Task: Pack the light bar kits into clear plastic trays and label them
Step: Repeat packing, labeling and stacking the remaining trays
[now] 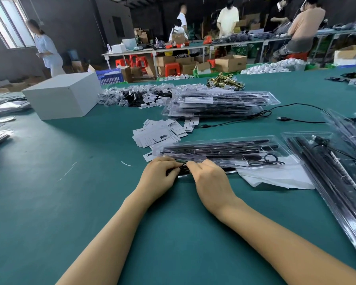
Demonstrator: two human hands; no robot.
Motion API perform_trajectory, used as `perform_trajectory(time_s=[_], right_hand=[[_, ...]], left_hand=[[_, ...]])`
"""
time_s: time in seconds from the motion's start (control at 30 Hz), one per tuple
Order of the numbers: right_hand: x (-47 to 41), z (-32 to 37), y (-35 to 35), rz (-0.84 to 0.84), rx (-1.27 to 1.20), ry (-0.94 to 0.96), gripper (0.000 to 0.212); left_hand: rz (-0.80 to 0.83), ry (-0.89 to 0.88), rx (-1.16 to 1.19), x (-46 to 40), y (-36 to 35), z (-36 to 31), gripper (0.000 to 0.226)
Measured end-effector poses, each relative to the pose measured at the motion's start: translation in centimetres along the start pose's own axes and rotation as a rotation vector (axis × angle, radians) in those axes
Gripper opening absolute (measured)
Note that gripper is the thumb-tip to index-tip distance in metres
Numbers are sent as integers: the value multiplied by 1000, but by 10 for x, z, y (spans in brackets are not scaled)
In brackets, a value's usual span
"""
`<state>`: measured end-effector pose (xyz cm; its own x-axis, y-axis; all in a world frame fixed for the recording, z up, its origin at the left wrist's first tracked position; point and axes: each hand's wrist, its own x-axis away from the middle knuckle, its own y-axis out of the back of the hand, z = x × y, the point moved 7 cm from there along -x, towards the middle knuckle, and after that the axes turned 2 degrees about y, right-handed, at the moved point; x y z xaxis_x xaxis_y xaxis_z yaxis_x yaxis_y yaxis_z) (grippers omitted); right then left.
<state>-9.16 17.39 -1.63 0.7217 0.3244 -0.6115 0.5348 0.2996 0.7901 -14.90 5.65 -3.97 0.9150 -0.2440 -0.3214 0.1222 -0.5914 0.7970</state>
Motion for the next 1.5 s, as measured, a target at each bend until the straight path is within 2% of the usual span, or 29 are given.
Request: perform_trajectory(time_s=[0.23,0.33,0.47,0.6,0.83,0.9,0.97,1.0,1.1,1.17,1.33,1.5], right_hand=[[1,-3,-17,113,-13,-14,16],[4,5,-18,155,46,26,13],[6,1,-16,166,116,-23,17],[9,-12,-28,276,6,-81,40],[7,-24,-29,300,-73,-80,34],[6,-26,-20,261,-210,-45,28],[3,-30,-4,151,-366,-41,18],[0,-37,4,74,-422,-76,15],[-18,-74,17,-134,-447,-294,31],[-39,-95,10,-154,-413,-397,30],[-93,-119,-54,206,-277,-429,24],[-116,-100,-110,460,-91,-259,29]], left_hand=[[-16,-39,-108,3,-2,0,25],[17,-65,-171,4,-5,-1,32],[40,-62,-255,8,-9,0,39],[70,-64,-270,10,-13,-4,43],[102,-93,-249,15,-18,-9,41],[100,-75,-237,14,-19,-7,40],[102,-67,-235,14,-20,-4,40],[103,-65,-237,13,-20,-4,40],[110,-76,-252,14,-21,-3,43],[111,-82,-255,13,-21,-3,44],[94,-71,-247,11,-20,-1,40],[68,-88,-236,10,-19,-2,37]])
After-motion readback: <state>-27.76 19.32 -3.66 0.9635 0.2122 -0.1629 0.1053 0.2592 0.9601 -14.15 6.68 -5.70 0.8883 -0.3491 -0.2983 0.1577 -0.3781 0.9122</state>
